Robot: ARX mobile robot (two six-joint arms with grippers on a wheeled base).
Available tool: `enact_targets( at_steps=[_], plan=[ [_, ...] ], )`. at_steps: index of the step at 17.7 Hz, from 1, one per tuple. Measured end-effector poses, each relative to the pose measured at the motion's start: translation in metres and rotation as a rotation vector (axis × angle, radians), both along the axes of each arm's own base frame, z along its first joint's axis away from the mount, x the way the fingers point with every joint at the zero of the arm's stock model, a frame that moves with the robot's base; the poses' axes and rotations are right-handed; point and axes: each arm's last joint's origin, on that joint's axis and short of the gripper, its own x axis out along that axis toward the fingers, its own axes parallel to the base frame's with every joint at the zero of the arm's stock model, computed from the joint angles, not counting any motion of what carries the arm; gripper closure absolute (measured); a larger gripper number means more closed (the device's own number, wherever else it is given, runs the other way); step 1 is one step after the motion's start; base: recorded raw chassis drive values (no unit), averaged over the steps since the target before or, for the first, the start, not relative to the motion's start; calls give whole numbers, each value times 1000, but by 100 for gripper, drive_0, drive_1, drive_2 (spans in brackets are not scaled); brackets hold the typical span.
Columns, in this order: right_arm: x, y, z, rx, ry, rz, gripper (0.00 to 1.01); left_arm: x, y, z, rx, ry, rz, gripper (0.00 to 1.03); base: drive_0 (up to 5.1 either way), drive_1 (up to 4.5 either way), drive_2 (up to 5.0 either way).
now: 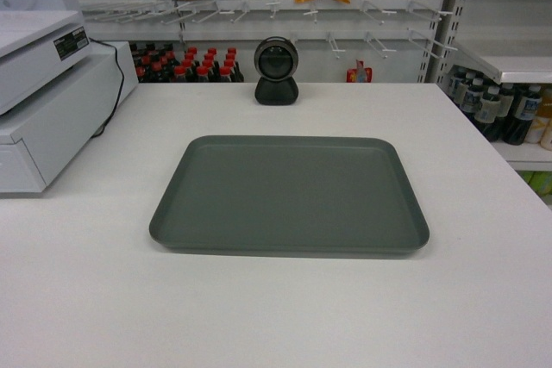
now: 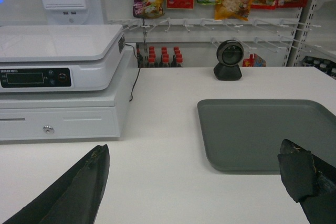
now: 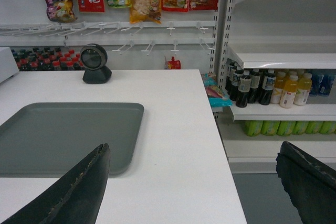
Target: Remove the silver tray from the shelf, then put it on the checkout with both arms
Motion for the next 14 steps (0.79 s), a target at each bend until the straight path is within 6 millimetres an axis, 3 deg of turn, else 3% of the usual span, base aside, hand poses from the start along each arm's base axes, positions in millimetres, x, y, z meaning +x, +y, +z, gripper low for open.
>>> enact_targets(
  at_steps=[14],
  plan=[
    [0, 0, 0, 0, 0, 0, 3, 0, 0, 0, 0, 0, 0, 5, 0, 0, 0]
  ],
)
